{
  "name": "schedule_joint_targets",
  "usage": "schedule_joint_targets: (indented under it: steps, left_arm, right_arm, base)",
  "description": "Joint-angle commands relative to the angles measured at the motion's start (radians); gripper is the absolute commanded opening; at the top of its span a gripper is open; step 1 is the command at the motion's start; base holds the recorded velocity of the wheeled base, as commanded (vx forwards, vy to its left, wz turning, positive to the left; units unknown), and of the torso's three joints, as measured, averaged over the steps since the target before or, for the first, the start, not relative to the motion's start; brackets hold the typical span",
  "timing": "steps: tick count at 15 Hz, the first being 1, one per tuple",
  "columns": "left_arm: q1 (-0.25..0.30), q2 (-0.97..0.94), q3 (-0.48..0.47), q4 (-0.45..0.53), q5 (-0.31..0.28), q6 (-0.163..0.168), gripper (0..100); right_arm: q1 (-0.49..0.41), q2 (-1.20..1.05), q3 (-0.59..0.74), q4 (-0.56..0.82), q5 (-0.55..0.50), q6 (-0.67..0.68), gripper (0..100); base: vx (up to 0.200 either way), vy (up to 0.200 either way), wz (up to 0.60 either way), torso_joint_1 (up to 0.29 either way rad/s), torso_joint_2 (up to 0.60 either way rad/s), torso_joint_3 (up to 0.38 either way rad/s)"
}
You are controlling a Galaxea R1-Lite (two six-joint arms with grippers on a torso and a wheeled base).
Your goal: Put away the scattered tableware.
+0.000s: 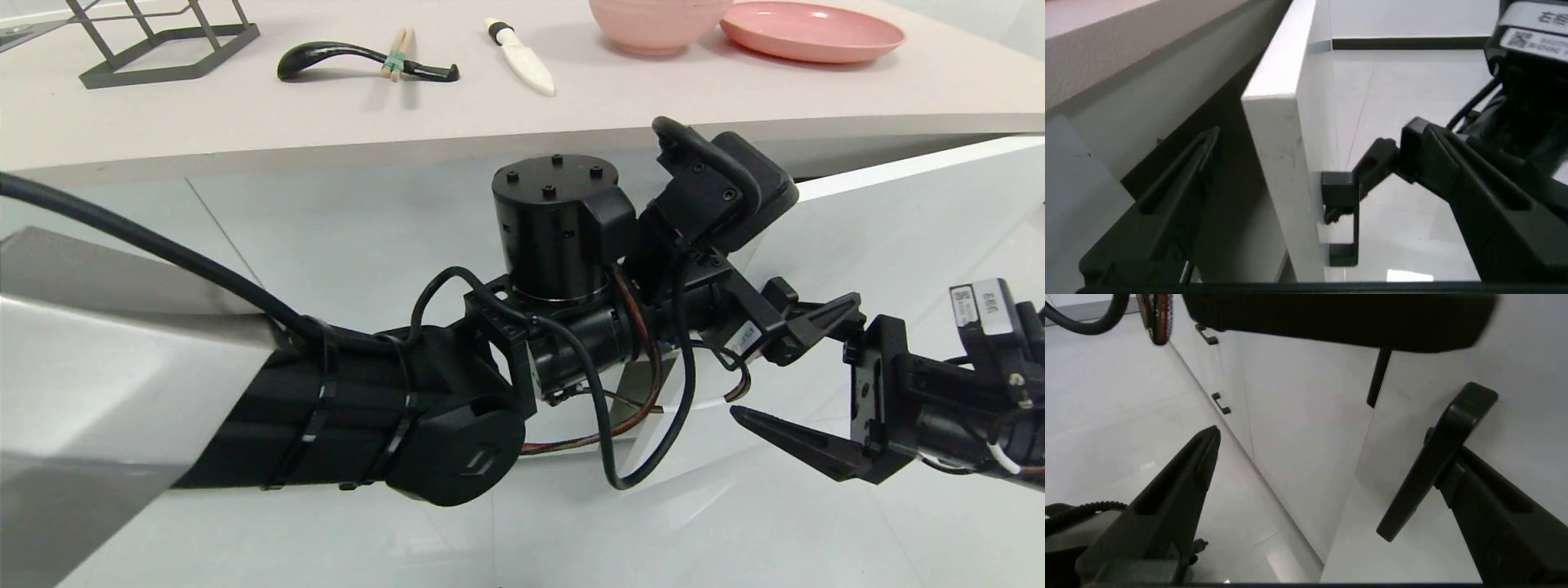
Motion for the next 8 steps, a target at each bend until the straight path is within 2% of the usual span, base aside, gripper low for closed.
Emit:
schedule_joint_targets:
  steps: [1,4,8]
  left_arm:
    - [-0.006,0.031,-0.034,0.0,0.007,-0.004,100]
    - [-0.006,0.043,-0.04,0.008,0.049,-0.008,100]
    - [-0.01,0.048,-0.034,0.009,0.052,-0.008,100]
  right_arm:
    - [-0.004,-0.01,0.0,-0.008,0.001,-0.002,100]
    - [-0.013,-0.008,0.003,-0.006,-0.006,-0.002,100]
    - [-0.13,-0.002,0.057,-0.009,0.001,-0.03,100]
  base:
    - [0.0,0.0,0.0,0.0,0.0,0.0]
    - [0.0,0.0,0.0,0.0,0.0,0.0]
    - [0.0,0.0,0.0,0.0,0.0,0.0]
